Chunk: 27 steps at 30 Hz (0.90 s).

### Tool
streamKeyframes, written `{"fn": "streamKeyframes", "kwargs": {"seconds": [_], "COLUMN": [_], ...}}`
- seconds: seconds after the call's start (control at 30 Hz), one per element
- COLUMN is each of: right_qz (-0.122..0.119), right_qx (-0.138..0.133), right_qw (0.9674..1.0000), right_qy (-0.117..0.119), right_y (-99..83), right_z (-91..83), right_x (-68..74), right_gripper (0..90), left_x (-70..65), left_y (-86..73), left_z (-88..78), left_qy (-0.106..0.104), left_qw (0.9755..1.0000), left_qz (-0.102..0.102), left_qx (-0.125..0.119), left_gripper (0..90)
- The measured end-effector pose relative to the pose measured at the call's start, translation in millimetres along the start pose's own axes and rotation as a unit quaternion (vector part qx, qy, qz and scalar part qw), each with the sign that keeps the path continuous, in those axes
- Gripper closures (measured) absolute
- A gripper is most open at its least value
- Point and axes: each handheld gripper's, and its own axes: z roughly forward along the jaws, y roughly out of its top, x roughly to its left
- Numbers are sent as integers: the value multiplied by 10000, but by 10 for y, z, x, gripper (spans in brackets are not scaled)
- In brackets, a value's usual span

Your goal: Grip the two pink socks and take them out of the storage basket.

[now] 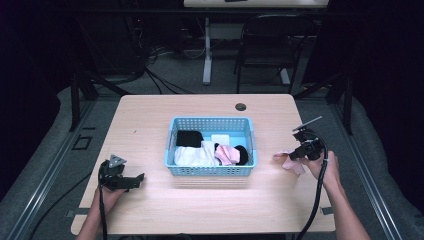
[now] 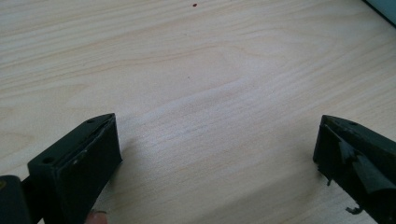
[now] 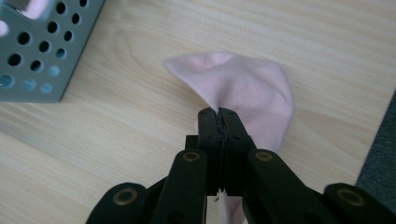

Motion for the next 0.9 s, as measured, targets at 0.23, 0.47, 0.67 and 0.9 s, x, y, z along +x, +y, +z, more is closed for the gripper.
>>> {"fn": "streamKeyframes", "kwargs": {"seconds": [0.23, 0.47, 0.67, 0.9], "right_qz": [-44, -208, -198, -201], "right_qx": [263, -64, -465, -787], "right_qw": [9996, 9988, 9974, 9956], "right_qy": [89, 428, 520, 465], "right_y": [-40, -24, -22, -23], "right_z": [200, 36, -163, -306], "right_x": [19, 57, 109, 158], "right_gripper": [877, 618, 355, 147], "left_x": [0, 1, 2, 1], "left_y": [0, 0, 1, 0], "left_z": [0, 1, 0, 0], "left_qy": [-1, -2, 4, -2], "left_qw": [10000, 10000, 10000, 10000], "left_qz": [1, 0, 13, 1], "left_qx": [1, -2, -4, -1], "left_gripper": [7, 7, 7, 7]}}
